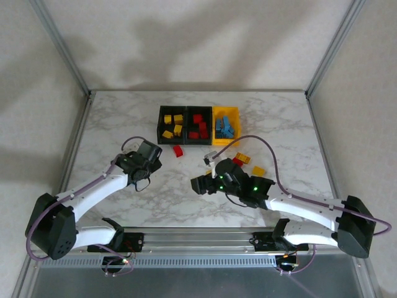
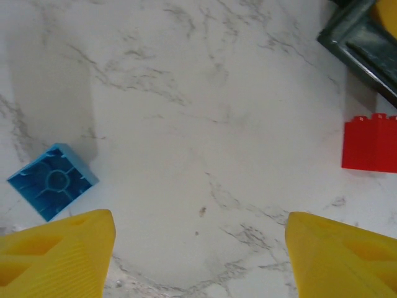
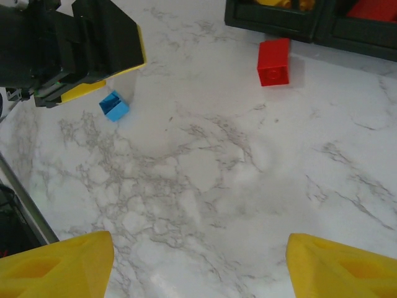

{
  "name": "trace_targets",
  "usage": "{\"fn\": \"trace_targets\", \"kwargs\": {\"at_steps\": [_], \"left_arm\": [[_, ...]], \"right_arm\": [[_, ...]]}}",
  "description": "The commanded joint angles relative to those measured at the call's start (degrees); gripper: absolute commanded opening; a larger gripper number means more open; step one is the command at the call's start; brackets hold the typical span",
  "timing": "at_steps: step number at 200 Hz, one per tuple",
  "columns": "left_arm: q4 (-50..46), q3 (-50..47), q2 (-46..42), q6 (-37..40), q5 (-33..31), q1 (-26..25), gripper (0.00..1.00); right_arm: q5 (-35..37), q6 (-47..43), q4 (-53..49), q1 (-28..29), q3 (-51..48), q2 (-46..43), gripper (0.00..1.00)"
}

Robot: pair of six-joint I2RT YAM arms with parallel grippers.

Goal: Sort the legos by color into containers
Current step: Pick up the lego from the middle-left of the table.

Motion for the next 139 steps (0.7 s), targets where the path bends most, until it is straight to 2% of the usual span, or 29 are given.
{"fn": "trace_targets", "kwargs": {"at_steps": [1, 28, 63, 117, 139], "left_arm": [[-3.37, -1.93, -0.71, -3.37, -4.07, 1.49, 0.75], [-2.65, -5.26, -1.17, -3.53, -4.98, 3.40, 0.80], [0.93, -8.68, -0.10, -3.45, -5.00, 5.64, 0.80], [5.07, -7.82, 4.23, -2.18, -5.82, 7.30, 0.82], [6.02, -8.21, 7.23, -2.34, -4.20, 7.87, 0.81]], "right_arm": [[3.15, -0.87, 2.72, 1.55, 2.17, 2.32, 0.73], [2.79, -1.22, 3.44, 1.89, 2.59, 2.85, 0.74], [3.01, -1.84, 2.51, 1.83, 3.06, 2.60, 0.73], [3.43, -1.54, 1.80, 1.86, 2.93, 2.22, 0.73], [4.23, -1.58, 1.14, 1.89, 3.09, 2.00, 0.73]]}}
